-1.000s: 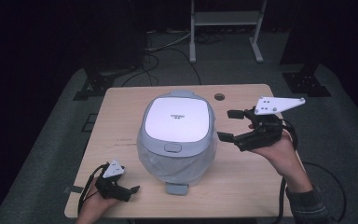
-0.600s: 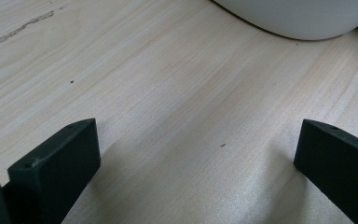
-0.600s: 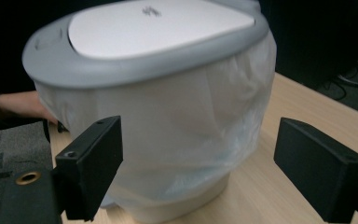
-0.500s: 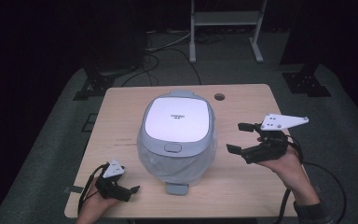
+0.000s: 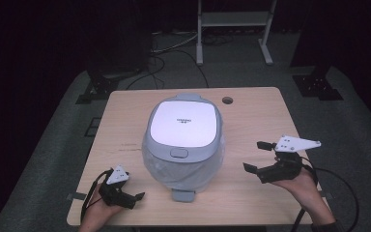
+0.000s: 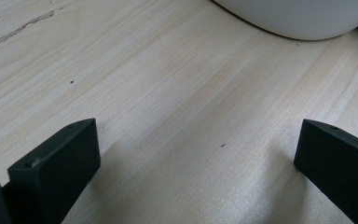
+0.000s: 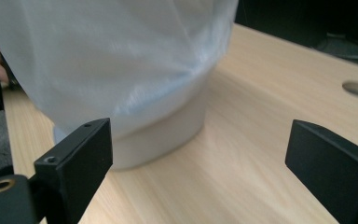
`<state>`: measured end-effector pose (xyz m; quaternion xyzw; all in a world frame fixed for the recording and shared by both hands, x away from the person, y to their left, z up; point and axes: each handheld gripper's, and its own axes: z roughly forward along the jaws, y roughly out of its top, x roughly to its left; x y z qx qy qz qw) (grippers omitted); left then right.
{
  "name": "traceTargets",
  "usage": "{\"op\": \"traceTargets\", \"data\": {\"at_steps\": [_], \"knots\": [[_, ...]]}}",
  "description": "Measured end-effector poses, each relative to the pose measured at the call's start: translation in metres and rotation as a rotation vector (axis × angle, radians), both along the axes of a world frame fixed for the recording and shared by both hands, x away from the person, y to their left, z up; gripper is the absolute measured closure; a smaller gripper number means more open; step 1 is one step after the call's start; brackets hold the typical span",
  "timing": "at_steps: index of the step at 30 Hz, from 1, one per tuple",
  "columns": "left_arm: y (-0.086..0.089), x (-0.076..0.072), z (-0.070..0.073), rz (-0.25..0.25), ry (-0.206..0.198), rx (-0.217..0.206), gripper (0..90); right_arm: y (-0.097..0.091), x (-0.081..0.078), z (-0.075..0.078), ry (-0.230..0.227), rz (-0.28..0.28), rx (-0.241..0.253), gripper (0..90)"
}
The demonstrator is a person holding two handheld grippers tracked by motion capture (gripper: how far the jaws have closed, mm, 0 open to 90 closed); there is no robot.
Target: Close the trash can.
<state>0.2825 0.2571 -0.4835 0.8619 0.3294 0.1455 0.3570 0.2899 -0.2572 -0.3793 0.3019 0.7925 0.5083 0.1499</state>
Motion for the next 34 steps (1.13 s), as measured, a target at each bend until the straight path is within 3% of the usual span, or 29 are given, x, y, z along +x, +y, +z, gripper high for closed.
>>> {"op": "traceTargets", "data": {"at_steps": [9, 18, 21, 26, 34], "knots": [[0.000, 0.000, 0.000, 0.001, -0.001, -0.002, 0.0, -0.009, -0.006, -0.045, 0.059, -0.050, -0.084, 2.1], [0.000, 0.000, 0.000, 0.001, -0.001, -0.001, 0.0, -0.015, -0.009, -0.078, 0.148, -0.077, -0.151, 1.2], [0.000, 0.000, 0.000, 0.001, -0.001, -0.002, 0.0, -0.017, -0.011, -0.087, 0.174, -0.087, -0.165, 1.2], [0.000, 0.000, 0.000, 0.000, -0.001, -0.001, 0.0, -0.018, -0.010, -0.100, 0.200, -0.101, -0.231, 1.2], [0.000, 0.000, 0.000, 0.004, -0.001, -0.001, 0.0, -0.018, -0.008, -0.107, 0.205, -0.117, -0.268, 1.0]]}}
